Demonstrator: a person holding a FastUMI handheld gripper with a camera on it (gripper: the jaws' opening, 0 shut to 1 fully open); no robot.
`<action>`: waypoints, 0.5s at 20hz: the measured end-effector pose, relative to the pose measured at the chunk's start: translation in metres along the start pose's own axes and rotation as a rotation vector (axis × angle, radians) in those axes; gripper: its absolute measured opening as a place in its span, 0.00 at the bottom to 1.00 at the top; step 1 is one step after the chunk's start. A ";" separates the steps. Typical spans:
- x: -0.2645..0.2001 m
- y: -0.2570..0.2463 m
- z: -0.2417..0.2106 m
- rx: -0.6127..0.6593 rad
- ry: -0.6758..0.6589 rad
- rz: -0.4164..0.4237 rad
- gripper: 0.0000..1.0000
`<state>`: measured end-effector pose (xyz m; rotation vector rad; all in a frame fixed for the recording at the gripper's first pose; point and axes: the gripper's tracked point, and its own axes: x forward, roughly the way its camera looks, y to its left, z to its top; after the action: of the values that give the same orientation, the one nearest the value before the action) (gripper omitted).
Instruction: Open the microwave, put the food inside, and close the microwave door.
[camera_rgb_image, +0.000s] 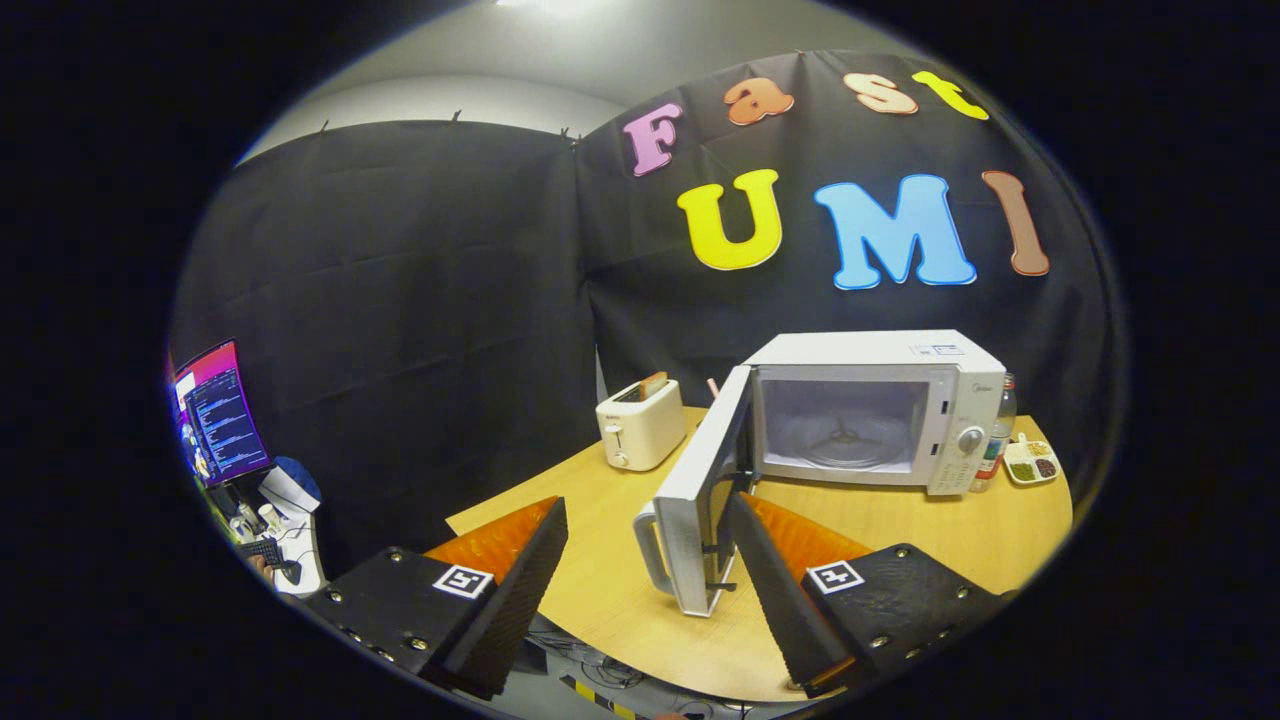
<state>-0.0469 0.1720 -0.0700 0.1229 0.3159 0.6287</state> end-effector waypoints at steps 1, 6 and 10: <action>-0.007 -0.008 0.004 0.012 -0.007 -0.018 0.98; -0.039 -0.062 0.004 0.058 0.003 -0.111 0.98; -0.059 -0.107 -0.011 0.125 0.044 -0.171 0.98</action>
<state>-0.0357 0.0509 -0.0876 0.2003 0.4039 0.4426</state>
